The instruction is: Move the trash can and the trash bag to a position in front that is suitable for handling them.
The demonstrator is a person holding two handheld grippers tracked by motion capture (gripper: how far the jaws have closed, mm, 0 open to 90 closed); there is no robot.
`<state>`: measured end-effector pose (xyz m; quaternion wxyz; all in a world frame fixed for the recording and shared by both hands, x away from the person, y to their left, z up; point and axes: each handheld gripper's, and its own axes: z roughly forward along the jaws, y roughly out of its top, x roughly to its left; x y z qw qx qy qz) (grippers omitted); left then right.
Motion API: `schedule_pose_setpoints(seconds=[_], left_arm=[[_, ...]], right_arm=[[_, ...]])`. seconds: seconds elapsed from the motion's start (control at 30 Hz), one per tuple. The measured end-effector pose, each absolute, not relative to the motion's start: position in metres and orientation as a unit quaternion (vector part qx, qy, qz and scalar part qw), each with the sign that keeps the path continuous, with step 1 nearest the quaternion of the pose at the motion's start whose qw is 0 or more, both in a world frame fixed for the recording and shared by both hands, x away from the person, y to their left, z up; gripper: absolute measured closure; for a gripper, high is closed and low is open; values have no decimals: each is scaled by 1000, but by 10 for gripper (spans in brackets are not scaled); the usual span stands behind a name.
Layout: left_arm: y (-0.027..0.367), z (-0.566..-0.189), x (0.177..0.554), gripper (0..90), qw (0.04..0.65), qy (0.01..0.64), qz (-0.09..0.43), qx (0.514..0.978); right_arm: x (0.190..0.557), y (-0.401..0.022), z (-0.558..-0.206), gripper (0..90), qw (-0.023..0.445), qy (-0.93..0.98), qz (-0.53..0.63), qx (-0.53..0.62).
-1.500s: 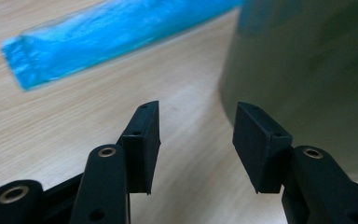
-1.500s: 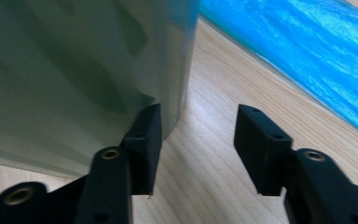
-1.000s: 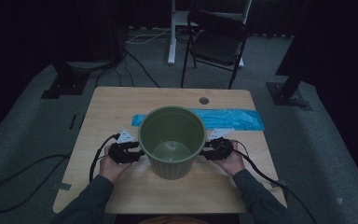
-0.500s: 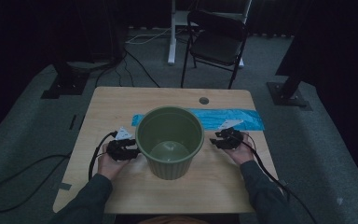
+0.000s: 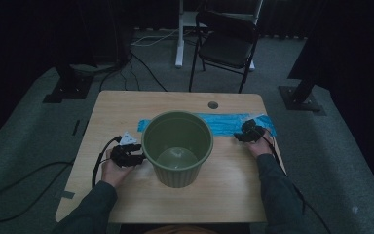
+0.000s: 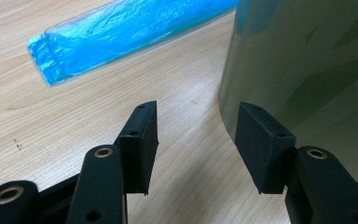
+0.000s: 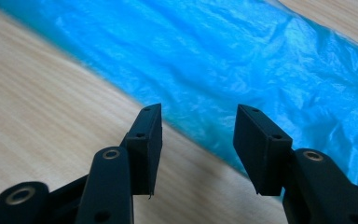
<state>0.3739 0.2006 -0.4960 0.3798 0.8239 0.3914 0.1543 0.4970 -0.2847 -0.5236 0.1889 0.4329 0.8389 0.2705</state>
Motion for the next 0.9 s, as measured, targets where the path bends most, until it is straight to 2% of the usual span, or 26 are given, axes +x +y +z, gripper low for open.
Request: schedule_pose_setpoints(seconds=[0.23, 0.33, 0.43, 0.53, 0.67, 0.9], left_arm=[[200, -497, 375, 491, 377, 390, 153, 826], [199, -497, 375, 491, 376, 390, 152, 827], [198, -498, 375, 491, 375, 390, 151, 827], [198, -498, 375, 490, 375, 389, 152, 827], [198, -498, 376, 490, 375, 391, 152, 827], [202, -496, 375, 491, 380, 394, 152, 823]], right_arm=[[512, -292, -528, 512, 150, 833, 277, 454], [514, -294, -528, 538, 151, 832, 277, 457], [514, -294, -528, 608, 152, 828, 275, 464], [514, -292, -526, 738, 152, 832, 269, 461], [514, -286, -525, 862, 153, 842, 258, 449], [498, -280, -522, 893, 145, 849, 244, 446]])
